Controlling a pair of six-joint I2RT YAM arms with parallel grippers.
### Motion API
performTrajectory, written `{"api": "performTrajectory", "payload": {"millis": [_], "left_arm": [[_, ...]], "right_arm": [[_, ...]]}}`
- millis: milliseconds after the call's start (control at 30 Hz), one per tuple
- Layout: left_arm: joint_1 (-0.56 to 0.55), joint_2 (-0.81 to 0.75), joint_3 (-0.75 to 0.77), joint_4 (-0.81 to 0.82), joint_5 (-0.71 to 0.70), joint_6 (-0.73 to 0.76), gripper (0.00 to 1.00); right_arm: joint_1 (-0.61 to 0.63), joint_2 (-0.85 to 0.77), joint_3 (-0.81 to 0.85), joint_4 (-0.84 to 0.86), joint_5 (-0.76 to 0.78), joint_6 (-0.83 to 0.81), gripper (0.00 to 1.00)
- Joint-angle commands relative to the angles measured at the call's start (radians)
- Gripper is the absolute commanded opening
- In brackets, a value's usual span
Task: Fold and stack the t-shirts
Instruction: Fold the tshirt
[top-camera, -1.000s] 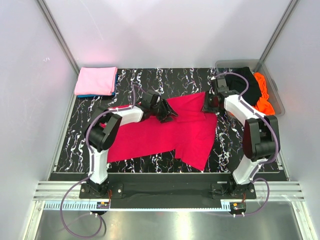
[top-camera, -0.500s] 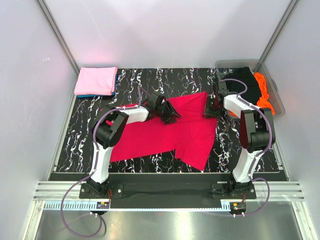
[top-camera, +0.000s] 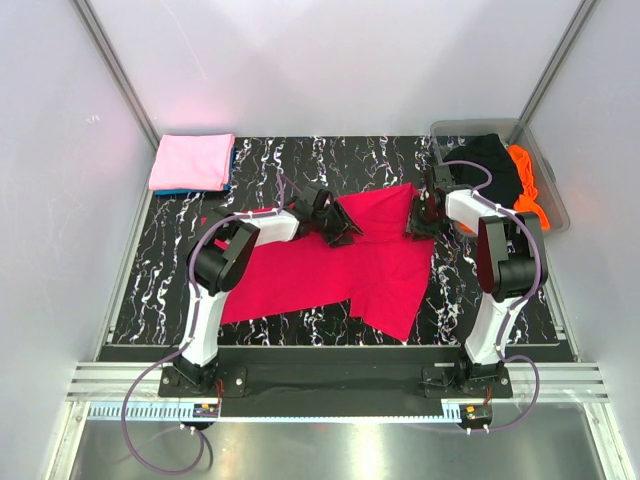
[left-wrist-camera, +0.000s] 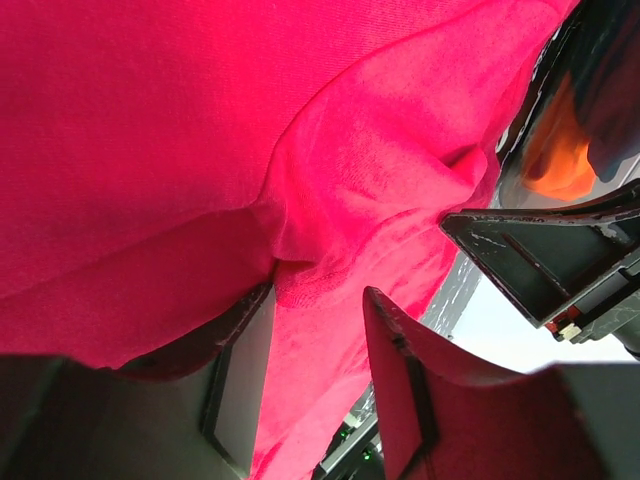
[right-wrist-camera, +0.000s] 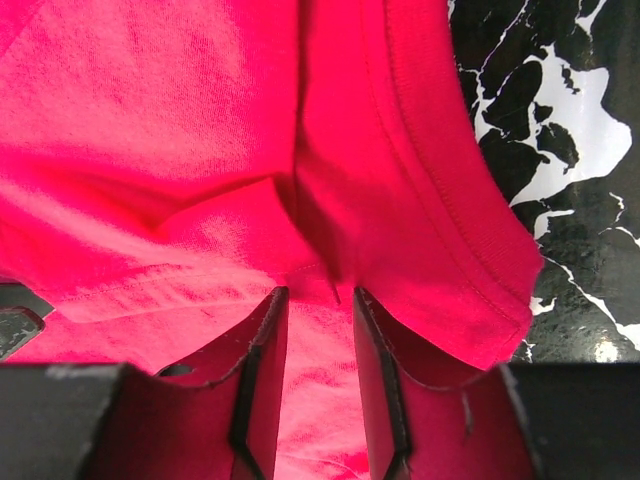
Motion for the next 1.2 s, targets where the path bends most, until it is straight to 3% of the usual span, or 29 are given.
{"api": "performTrajectory", "payload": {"millis": [0,433,700,1167], "left_arm": [[-0.003,-0.042,0.003,-0.015,-0.031,-0.004,0.5],[-0.007,-0.092,-0.036,-0.063,-0.075,0.001,0.55],[-0.012,-0.04,0.021,-0.073,-0.055,-0.003,0.46],[-0.01,-0.143,0.015,-0.165,-0.082,0.08,0.5]], "right_arm": [[-0.005,0.009,0.035,0.003,0.007,-0.015,0.39],[-0.008,0.018,0.052,0.006,-0.029,-0.001,0.31],[-0.008,0.004,0.051,0.005,-0.055,0.013,0.01],[-0.007,-0.152,-0.086,-0.015,-0.033,0.18,0.0]]}}
